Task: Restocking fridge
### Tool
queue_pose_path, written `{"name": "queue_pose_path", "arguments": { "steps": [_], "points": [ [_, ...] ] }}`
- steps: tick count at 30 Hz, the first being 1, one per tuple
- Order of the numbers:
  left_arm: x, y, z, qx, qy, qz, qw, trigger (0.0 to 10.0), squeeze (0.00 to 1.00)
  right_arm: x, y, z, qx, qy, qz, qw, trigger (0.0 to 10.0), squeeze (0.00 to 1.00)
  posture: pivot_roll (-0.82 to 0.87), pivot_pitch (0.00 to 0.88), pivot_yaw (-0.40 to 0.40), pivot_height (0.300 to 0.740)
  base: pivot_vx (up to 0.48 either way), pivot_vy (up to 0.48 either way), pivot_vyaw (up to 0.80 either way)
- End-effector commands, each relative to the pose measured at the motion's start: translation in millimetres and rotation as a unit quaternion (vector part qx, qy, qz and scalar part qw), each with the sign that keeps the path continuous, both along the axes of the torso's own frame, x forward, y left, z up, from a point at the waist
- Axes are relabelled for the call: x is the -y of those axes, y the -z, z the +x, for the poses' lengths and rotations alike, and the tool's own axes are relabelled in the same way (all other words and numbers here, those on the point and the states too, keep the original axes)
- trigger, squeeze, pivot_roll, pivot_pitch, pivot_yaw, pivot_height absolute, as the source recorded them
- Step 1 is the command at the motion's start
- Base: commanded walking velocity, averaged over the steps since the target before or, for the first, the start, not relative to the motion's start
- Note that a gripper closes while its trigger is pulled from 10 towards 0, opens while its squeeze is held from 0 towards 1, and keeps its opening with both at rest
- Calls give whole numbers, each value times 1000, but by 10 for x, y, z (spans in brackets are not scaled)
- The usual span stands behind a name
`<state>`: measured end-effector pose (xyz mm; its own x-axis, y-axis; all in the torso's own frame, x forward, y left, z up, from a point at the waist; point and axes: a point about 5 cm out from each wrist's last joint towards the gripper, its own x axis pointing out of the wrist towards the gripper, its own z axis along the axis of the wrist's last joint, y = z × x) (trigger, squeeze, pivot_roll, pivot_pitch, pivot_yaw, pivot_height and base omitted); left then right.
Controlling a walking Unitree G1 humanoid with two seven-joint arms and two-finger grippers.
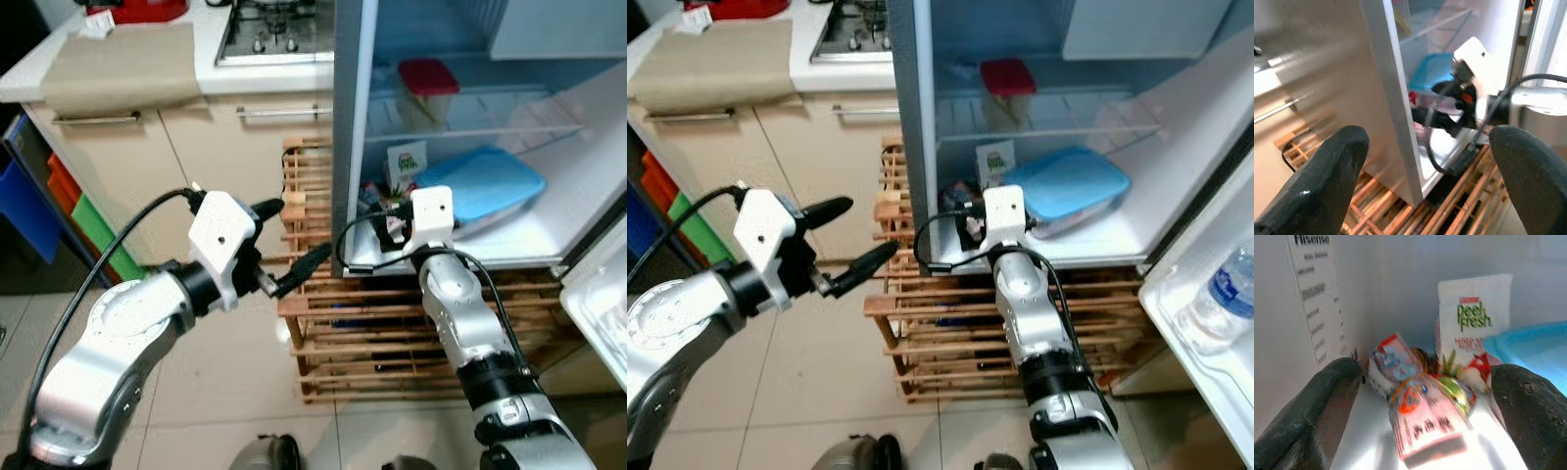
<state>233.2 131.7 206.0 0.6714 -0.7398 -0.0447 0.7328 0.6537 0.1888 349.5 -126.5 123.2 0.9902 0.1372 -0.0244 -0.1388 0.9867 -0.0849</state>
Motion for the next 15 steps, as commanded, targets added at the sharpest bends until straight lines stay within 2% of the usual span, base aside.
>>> {"name": "queue_pose_path", "arguments": {
  "steps": [1,6,9,14,15],
  "points": [
    [-26,-44,-37,3,3,4,1000,10000,0,-53,-48,27,12,-7,-1,1000,10000,0,111,183,108,740,0,0,0],
    [-62,-53,-132,-12,13,19,1000,10000,0,-123,-167,119,43,-23,-28,998,10000,0,144,216,131,740,0,0,0],
    [-103,-76,-173,-18,10,25,999,10000,0,-123,-330,188,88,-25,-90,992,10000,0,161,234,143,740,0,0,0],
    [-110,-85,-200,-22,10,26,999,10000,0,-121,-364,205,97,-27,-104,990,10000,0,163,241,146,740,0,0,0],
    [-106,-68,-223,-32,10,27,999,10000,0,-128,-379,247,98,-49,-146,983,10000,0,160,255,148,740,0,0,0]
  ]
}}
